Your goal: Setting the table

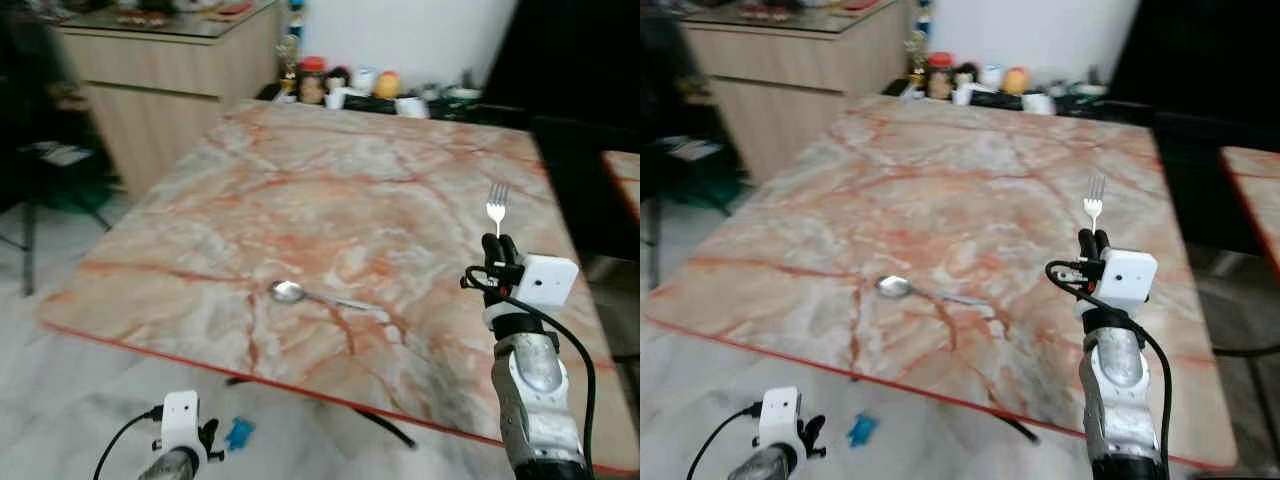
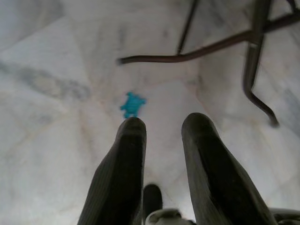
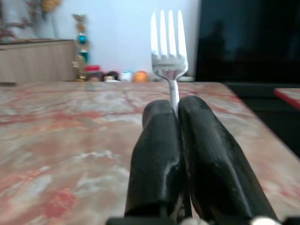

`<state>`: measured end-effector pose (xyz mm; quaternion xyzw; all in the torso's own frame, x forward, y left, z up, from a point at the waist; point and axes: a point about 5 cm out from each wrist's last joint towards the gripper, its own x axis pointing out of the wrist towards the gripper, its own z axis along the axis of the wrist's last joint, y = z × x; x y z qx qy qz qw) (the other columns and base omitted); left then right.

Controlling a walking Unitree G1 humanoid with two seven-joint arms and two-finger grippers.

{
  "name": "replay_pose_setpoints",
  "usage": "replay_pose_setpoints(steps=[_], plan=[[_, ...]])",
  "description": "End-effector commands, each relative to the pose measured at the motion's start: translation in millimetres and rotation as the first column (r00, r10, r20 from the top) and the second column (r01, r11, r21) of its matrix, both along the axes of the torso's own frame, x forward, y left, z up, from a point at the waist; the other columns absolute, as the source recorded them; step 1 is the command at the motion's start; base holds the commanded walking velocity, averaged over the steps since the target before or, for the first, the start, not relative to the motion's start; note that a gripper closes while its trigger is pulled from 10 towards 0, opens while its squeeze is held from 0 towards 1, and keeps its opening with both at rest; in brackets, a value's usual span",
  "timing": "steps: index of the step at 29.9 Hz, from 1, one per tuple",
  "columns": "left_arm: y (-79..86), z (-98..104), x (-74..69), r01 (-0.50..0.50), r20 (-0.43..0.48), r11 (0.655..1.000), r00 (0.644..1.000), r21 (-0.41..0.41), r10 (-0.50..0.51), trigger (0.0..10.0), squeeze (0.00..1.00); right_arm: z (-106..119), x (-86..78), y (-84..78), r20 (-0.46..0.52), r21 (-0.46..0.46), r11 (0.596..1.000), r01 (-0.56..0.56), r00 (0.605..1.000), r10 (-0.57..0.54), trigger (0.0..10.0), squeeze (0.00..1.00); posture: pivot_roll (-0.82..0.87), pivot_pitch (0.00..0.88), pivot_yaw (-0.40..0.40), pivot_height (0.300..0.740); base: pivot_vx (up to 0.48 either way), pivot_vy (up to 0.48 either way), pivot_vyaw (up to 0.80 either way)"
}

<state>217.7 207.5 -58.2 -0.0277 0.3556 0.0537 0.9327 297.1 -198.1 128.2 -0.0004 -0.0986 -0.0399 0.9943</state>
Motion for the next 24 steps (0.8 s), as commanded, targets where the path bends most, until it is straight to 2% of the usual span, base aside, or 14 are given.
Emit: replay_pose_setpoints(steps=[1, 3, 7, 21, 24], plan=[[0.0, -2.5, -3.6, -0.007, -0.015, 1.0, 1.0, -0.003, 0.007, 10.0, 0.0, 5.8, 2.2, -1.5, 0.023, -0.006, 1.0, 0.008, 1.0, -0.007, 10.0, 0.0, 0.05, 0.0, -0.021, 0.74, 0.0, 0.0, -0.79], [0.2, -2.5, -3.8, -0.007, -0.015, 1.0, 1.0, -0.003, 0.007, 10.0, 0.0, 6.2, 2.3, -1.7, 0.027, -0.004, 1.0, 0.009, 1.0, -0.009, 10.0, 0.0, 0.05, 0.0, -0.021, 0.74, 0.0, 0.0, -0.79], [0.5, -2.6, -4.2, 0.001, -0.016, 1.0, 1.0, 0.008, -0.001, 10.0, 0.0, 6.9, 2.8, -1.3, 0.029, -0.014, 1.0, 0.012, 1.0, -0.011, 10.0, 0.0, 0.05, 0.0, -0.021, 0.74, 0.0, 0.0, 0.0], [-2.4, -3.3, -4.5, 0.006, -0.015, 1.0, 1.0, 0.002, -0.006, 10.0, 0.0, 11.6, 6.0, -5.9, 0.046, -0.014, 0.999, 0.035, 0.998, -0.034, 10.0, 0.0, 0.05, 0.0, -0.018, 0.74, 0.0, -0.47, 0.0], [-2.4, -3.5, -4.9, 0.006, -0.017, 1.0, 1.0, 0.003, -0.005, 10.0, 0.0, 12.6, 6.5, -5.2, 0.05, 0.002, 1.0, 0.03, 0.998, -0.03, 10.0, 0.0, 0.05, 0.0, -0.018, 0.74, 0.0, 0.0, -0.57]])
